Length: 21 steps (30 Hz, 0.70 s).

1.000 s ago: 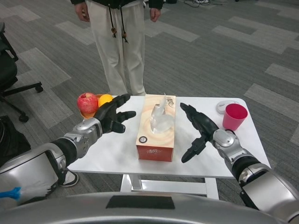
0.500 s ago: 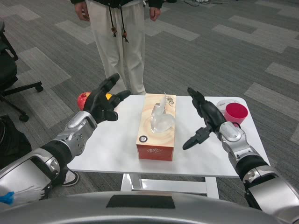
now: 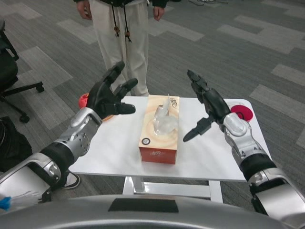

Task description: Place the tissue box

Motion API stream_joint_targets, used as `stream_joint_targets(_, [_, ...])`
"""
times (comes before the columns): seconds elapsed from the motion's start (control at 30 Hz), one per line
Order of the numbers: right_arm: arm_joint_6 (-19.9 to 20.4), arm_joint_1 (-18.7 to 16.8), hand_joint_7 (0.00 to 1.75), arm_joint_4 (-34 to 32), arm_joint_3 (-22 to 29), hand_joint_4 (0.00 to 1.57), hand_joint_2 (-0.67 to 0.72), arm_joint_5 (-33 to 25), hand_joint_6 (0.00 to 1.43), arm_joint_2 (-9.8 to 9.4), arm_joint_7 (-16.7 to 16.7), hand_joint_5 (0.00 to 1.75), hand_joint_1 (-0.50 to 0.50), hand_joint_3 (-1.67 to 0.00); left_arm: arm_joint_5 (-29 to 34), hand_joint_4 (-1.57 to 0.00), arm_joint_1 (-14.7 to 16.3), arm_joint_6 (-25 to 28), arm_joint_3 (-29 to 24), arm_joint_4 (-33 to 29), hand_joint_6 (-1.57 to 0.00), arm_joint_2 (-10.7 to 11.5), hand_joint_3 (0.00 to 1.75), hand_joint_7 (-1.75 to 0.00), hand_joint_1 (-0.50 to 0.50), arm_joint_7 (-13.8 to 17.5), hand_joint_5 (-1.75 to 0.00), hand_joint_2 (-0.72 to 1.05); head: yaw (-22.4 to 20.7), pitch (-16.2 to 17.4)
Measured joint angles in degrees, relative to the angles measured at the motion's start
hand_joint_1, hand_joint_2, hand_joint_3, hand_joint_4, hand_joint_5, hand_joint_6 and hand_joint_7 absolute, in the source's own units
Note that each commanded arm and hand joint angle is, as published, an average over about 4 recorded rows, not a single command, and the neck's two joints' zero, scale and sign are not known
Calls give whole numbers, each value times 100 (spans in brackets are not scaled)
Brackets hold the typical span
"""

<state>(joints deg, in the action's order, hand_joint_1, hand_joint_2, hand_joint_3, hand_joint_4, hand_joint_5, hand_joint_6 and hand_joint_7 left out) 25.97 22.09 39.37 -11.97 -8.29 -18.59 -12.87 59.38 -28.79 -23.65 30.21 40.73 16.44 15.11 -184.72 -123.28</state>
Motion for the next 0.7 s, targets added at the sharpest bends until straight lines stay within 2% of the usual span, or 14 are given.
stream_joint_targets(0.07, [3, -11, 0, -183, 8, 0, 15, -2, 0, -18, -1, 10, -12, -16, -132, 0, 37, -20, -174, -226, 0, 8, 9, -21, 50, 0, -82, -2, -1, 1])
stream_joint_targets(0.2, [5, -23, 0, -484, 30, 0, 15, -6, 0, -71, -3, 10, -10, -16, -354, 0, 86, -30, -414, -625, 0, 27, 0, -21, 50, -2, -82, -2, 0, -4])
stream_joint_targets(0.37, [12, -24, 0, -756, 45, 0, 15, -37, 0, -94, -2, 10, -12, -14, -454, 0, 94, -34, -532, -1018, 0, 51, 9, -21, 50, -1, -82, -2, 4, -16])
stream_joint_targets(0.47, [16, -24, 0, -849, 50, 0, 15, -41, 0, -95, -2, 10, -12, -12, -509, 0, 97, -35, -551, -1169, 0, 64, 9, -21, 50, 0, -82, -2, 13, -24])
stream_joint_targets(0.6, [19, -24, 0, -942, 71, 0, 15, -41, 0, -97, -2, 10, -10, -16, -563, 0, 102, -36, -584, -1244, 0, 129, 0, -21, 50, 0, -82, 5, 10, -39])
stream_joint_targets(0.7, [22, -24, 0, -984, 81, 0, 15, -41, 0, -97, -2, 10, -8, -16, -591, 0, 116, -36, -605, -1280, 0, 170, 7, -21, 50, 0, -82, 12, -4, -49])
